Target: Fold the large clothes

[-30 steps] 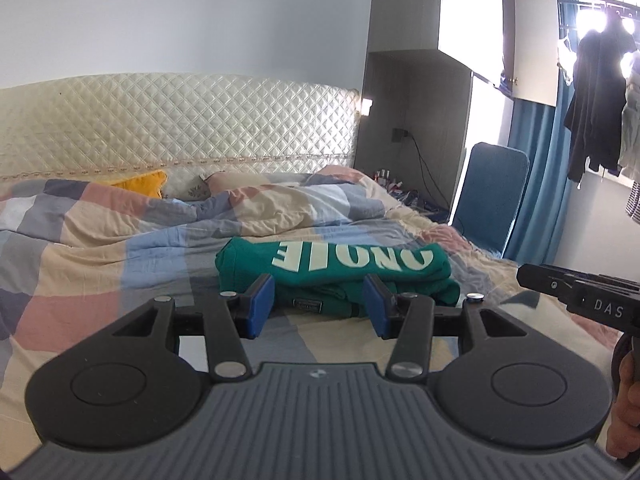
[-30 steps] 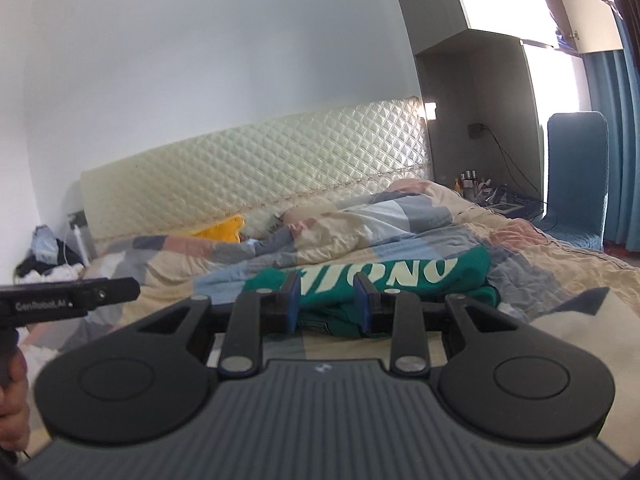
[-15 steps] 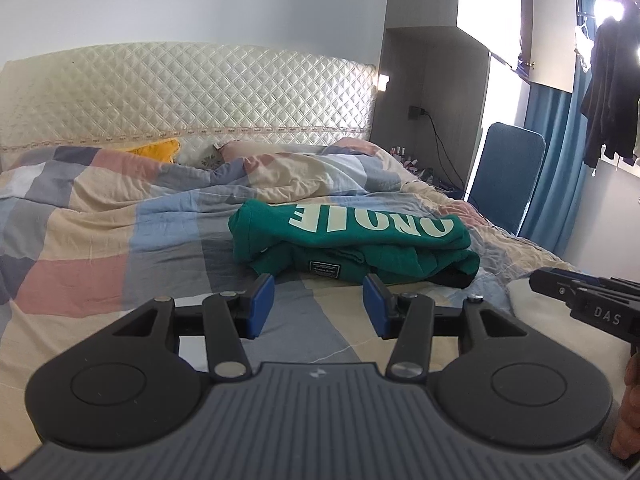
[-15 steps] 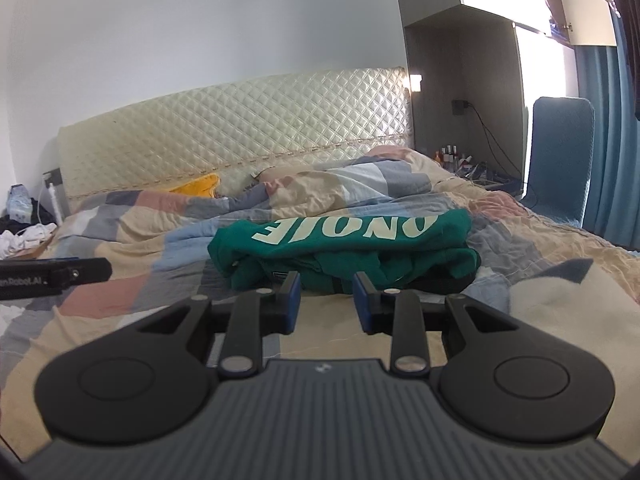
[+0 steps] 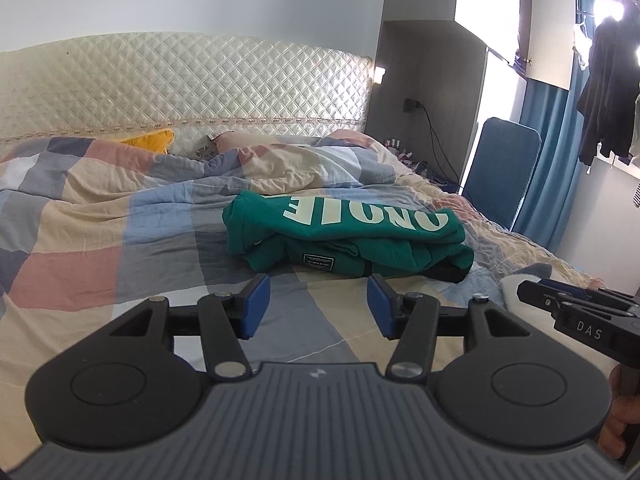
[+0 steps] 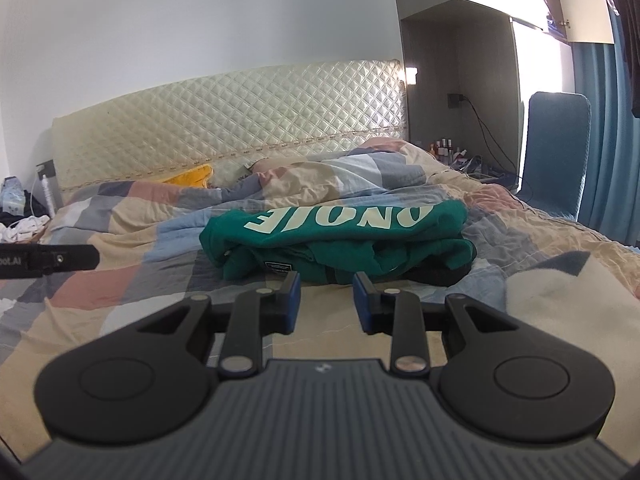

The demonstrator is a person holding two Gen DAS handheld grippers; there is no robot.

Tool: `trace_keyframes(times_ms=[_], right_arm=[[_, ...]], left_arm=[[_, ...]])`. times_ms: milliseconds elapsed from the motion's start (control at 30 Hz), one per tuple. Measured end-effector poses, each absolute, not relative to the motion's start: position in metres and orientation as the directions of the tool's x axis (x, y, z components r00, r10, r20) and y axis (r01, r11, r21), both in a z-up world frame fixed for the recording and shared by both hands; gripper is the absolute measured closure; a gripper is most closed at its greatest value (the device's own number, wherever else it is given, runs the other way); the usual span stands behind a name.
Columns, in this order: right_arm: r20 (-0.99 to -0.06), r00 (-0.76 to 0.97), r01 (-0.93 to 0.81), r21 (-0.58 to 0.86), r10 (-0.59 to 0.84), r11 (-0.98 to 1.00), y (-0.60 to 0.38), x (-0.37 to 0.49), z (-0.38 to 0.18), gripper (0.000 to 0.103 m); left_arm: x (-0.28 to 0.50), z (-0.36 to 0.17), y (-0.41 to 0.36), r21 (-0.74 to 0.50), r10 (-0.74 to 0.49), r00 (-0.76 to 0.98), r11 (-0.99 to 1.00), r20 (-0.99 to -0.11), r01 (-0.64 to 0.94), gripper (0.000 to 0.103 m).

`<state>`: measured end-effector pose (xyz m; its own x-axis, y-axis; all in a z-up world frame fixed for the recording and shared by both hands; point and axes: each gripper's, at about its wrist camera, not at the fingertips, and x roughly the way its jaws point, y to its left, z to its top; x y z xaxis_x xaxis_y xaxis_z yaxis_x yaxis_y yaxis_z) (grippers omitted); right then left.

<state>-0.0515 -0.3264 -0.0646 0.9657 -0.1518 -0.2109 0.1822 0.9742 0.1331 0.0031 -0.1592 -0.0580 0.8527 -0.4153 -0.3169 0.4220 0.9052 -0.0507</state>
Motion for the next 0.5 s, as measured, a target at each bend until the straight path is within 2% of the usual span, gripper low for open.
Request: trace_keyframes(times_ms=[67,200,300,333,400,500], right_arm=[[-0.205,0.965,0.194,0.134,-0.164,0.972,-0.3271,-0.0526,-0.0646,0.070],[-0.201,0.964,0.206,0.137,-0.176,0.969,-0.3285,-0.0534,-0.0650,0.068],[-0.198,0.964,0.206,0.128,-0.178,0.970,-0.3275,-0.0540,-0.0651,0.068],[-0.200,0.964,0.205,0.125,-0.178,0.971,-0.3270,-0.0540,-0.0652,0.067],[-0.193,0.965,0.203,0.123,-0.177,0.971,-0.3262,-0.0550,-0.0649,0.046],[-0.172,0.968,0.202,0.108,-0.182,0.973,-0.3233,-0.0582,-0.0636,0.044]], left_arm=[[0.0057,-0.0594,-0.1606,-0.041,-0.410,0.853,0.906,-0.323,0.420,0.036],[0.0114,-0.0656,-0.1631,-0.023,-0.379,0.861,0.918,-0.340,0.395,0.034],[0.0106,-0.0659,-0.1630,-0.026,-0.376,0.864,0.920,-0.335,0.391,0.021],[0.0094,-0.0649,-0.1643,-0.020,-0.365,0.870,0.925,-0.331,0.381,0.014],[0.0085,-0.0629,-0.1636,-0.021,-0.360,0.875,0.927,-0.324,0.374,0.007],[0.0070,-0.0612,-0.1625,-0.039,-0.375,0.868,0.923,-0.326,0.384,0.003]])
